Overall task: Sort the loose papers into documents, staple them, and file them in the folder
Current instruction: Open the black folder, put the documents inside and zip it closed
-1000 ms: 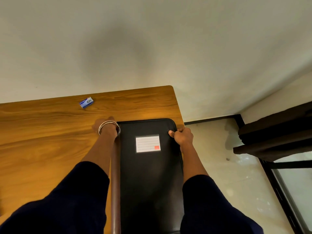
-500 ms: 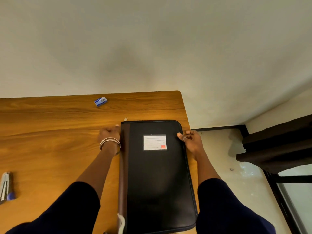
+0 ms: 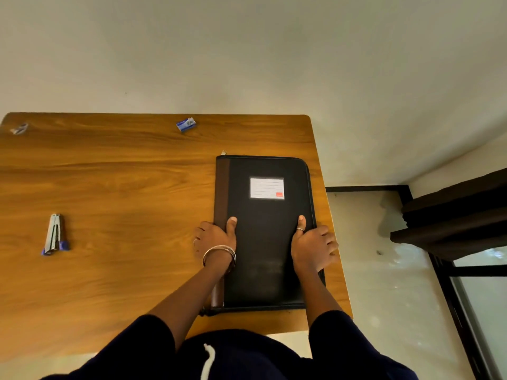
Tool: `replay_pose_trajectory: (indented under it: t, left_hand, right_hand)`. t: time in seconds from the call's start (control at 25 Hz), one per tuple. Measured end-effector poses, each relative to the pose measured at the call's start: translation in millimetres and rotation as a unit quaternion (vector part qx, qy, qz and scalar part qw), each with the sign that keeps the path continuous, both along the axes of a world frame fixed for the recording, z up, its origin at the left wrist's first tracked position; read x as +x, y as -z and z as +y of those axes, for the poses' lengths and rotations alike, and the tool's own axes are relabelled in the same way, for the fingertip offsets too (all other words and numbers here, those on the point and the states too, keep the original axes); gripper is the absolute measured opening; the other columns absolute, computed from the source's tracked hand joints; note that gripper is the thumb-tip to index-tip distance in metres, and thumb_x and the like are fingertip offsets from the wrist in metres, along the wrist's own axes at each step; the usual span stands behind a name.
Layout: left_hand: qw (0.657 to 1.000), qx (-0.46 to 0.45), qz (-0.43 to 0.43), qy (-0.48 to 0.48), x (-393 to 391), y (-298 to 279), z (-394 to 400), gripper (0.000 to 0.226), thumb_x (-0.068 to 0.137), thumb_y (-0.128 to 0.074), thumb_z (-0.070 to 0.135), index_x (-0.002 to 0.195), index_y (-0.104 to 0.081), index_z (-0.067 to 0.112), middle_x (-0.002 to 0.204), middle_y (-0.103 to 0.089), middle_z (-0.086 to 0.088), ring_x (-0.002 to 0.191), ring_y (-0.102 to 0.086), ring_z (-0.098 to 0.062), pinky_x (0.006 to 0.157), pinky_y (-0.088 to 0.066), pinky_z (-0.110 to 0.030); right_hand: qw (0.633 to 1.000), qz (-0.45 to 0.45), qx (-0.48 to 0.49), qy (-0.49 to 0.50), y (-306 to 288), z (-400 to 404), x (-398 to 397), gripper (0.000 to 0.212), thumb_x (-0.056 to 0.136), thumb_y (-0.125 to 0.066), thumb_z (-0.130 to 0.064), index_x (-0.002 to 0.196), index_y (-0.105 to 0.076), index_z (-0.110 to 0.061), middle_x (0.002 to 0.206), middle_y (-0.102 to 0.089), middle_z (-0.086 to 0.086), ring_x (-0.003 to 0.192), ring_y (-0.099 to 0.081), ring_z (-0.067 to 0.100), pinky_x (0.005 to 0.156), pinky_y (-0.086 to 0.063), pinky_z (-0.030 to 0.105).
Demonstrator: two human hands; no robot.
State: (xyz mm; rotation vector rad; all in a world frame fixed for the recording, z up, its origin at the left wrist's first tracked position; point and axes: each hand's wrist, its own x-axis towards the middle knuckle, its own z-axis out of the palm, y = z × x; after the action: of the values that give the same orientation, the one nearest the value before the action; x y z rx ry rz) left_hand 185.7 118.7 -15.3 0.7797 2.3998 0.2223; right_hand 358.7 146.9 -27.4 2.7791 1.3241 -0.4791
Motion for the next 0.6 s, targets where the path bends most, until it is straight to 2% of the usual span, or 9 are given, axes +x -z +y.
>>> replay_pose_trajectory:
  t: [0.04, 0.12, 0.2, 0.24, 0.32, 0.4, 0.52, 0.6]
  left_hand:
    - [0.999, -0.021, -0.026, -0.027, -3.6, -5.3, 4.2, 0.080, 0.082, -0.040, 0.070, 0.117, -0.047, -0.002, 0.119, -0.052, -0.022, 0.105, -0.052, -0.039, 0.086, -0.042, -0.047]
    - [0.985, -0.015, -0.114, -0.131, -13.8, -13.5, 17.7, 0.077, 0.084, -0.040, 0.068, 0.111, -0.053, -0.003, 0.103, -0.058, -0.018, 0.086, -0.055, -0.032, 0.079, -0.043, -0.043]
    - [0.939, 0.015, -0.246, -0.240, -19.2, -21.6, 29.5, 0.076, 0.083, -0.045, 0.066, 0.114, -0.052, -0.002, 0.091, -0.054, -0.015, 0.078, -0.050, -0.028, 0.081, -0.042, -0.042]
    - [0.924, 0.029, -0.279, -0.258, -19.1, -22.5, 33.7, 0.076, 0.084, -0.046, 0.066, 0.117, -0.050, -0.002, 0.089, -0.052, -0.015, 0.079, -0.050, -0.028, 0.084, -0.041, -0.042]
    - [0.921, 0.029, -0.289, -0.259, -14.2, -21.9, 41.3, 0.074, 0.085, -0.044, 0.065, 0.116, -0.049, -0.002, 0.082, -0.049, -0.015, 0.081, -0.051, -0.030, 0.088, -0.042, -0.042]
    - [0.928, 0.038, -0.280, -0.242, -8.3, -19.2, 53.1, 0.070, 0.088, -0.039, 0.063, 0.117, -0.051, 0.001, 0.094, -0.054, -0.016, 0.089, -0.053, -0.033, 0.086, -0.043, -0.044]
    - [0.928, 0.119, -0.283, -0.212, -4.3, -13.1, 91.2, 0.052, 0.094, -0.039, 0.050, 0.120, -0.048, 0.006, 0.098, -0.052, -0.011, 0.085, -0.049, -0.028, 0.078, -0.040, -0.040]
    - [0.940, 0.131, -0.268, -0.164, -1.9, -10.4, 120.2, 0.048, 0.094, -0.041, 0.046, 0.123, -0.046, 0.008, 0.107, -0.055, -0.012, 0.093, -0.052, -0.033, 0.088, -0.043, -0.042]
  right_hand:
    - [1.000, 0.010, -0.004, 0.015, -1.6, 0.2, 0.9, 0.082, 0.090, -0.019, -0.071, 0.139, -0.034, -0.007, 0.142, -0.041, 0.020, 0.131, -0.038, 0.039, 0.102, -0.036, 0.053]
    - [0.998, 0.053, 0.006, 0.035, 1.7, 7.2, 6.5, 0.087, 0.086, -0.017, -0.076, 0.137, -0.038, -0.009, 0.142, -0.042, 0.019, 0.130, -0.040, 0.038, 0.103, -0.035, 0.053]
    - [0.990, 0.126, 0.039, 0.050, 9.2, 17.1, 14.6, 0.106, 0.069, -0.004, -0.091, 0.120, -0.053, -0.012, 0.126, -0.057, 0.015, 0.115, -0.054, 0.035, 0.097, -0.045, 0.052]
    - [0.986, 0.153, 0.046, 0.057, 12.2, 23.0, 18.1, 0.111, 0.061, -0.003, -0.096, 0.112, -0.057, -0.013, 0.118, -0.062, 0.013, 0.107, -0.059, 0.034, 0.091, -0.049, 0.051]
    - [0.982, 0.169, 0.048, 0.064, 5.7, 34.0, 21.5, 0.099, 0.067, -0.025, -0.094, 0.111, -0.057, -0.012, 0.114, -0.063, 0.011, 0.104, -0.060, 0.033, 0.089, -0.051, 0.048]
    - [0.977, 0.185, 0.063, 0.079, -9.4, 51.9, 23.8, 0.081, 0.075, -0.045, -0.080, 0.114, -0.052, -0.009, 0.111, -0.061, 0.012, 0.104, -0.060, 0.033, 0.090, -0.050, 0.047]
    - [0.968, 0.219, 0.109, 0.062, -15.9, 100.1, 29.3, 0.078, 0.073, -0.051, -0.078, 0.105, -0.050, -0.007, 0.096, -0.058, 0.007, 0.094, -0.061, 0.032, 0.086, -0.051, 0.046]
    - [0.968, 0.197, 0.154, 0.024, -11.6, 132.8, 31.8, 0.091, 0.061, -0.042, -0.089, 0.098, -0.055, -0.007, 0.095, -0.061, 0.008, 0.091, -0.061, 0.031, 0.082, -0.052, 0.047]
